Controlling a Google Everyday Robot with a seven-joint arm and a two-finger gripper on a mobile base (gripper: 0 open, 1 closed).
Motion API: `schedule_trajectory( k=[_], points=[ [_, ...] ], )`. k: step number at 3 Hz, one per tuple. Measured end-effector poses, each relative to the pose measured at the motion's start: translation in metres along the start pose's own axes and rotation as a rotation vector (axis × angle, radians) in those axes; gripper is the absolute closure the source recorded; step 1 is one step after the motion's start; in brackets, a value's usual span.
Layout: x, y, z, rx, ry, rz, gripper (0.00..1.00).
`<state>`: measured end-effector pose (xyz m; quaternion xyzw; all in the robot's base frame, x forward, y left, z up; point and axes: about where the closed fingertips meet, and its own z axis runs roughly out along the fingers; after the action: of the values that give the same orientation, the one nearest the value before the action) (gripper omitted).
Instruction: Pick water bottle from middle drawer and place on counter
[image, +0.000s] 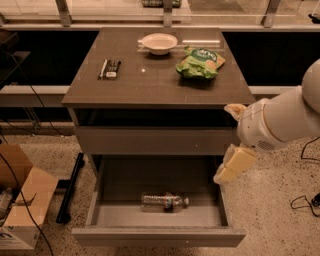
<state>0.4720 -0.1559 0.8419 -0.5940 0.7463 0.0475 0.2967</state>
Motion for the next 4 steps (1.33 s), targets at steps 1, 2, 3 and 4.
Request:
schedule_trajectory(
  k=[1, 2, 3, 4],
  points=[
    [0.006, 0.019, 0.077, -0.017, -0.082, 0.078, 0.00],
    [-0.001, 0.024, 0.137, -0.007, -0.125, 0.187, 0.00],
    [-0.006, 0.003, 0.134, 0.073, -0.149, 0.203, 0.00],
    [0.004, 0.010, 0.140, 0.082, -0.143, 0.238, 0.00]
  ],
)
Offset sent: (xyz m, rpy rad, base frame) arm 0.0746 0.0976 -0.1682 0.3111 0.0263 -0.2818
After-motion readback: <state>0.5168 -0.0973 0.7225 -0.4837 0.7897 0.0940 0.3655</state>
